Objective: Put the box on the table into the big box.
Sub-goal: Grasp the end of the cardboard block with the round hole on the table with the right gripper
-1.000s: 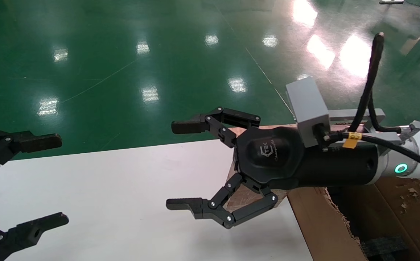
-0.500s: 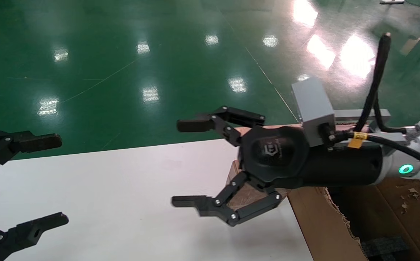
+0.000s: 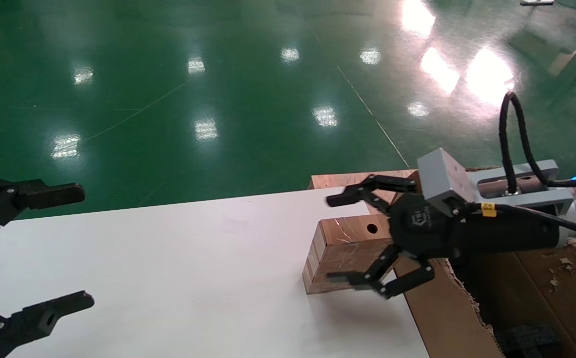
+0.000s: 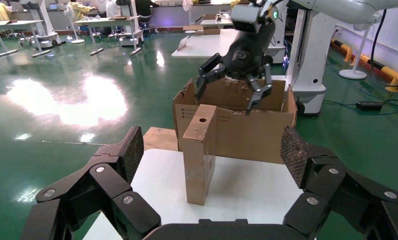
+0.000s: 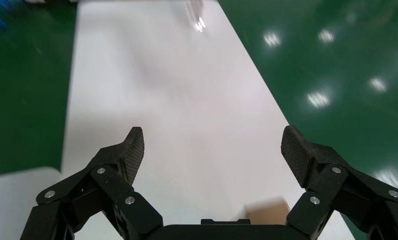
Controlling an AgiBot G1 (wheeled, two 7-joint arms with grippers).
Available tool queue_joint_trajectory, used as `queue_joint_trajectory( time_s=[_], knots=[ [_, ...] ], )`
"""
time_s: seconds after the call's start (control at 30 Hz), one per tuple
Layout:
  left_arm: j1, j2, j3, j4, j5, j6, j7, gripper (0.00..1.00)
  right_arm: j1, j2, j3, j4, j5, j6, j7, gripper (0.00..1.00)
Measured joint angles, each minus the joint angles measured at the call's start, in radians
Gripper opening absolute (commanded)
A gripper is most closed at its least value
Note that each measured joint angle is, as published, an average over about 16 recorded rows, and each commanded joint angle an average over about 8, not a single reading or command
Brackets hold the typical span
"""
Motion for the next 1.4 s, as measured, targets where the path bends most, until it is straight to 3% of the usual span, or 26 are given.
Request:
queue_joint_trajectory(
  time_s=[0.33,0.9,1.4],
  knots=[
    [0.000,0.000,0.000,0.000,0.000,0.000,0.000,1.00,0.134,-0.002,-0.130,-0.143,-0.097,0.000,-0.088,1.00],
    [0.000,0.000,0.000,0.000,0.000,0.000,0.000,1.00,0.352,-0.104,-0.390,-0.371,-0.208,-0.007,-0.216,1.00],
    [0.000,0.000,0.000,0.000,0.000,0.000,0.000,1.00,0.457,-0.156,-0.607,-0.533,-0.180,-0.010,-0.309,1.00]
  ],
)
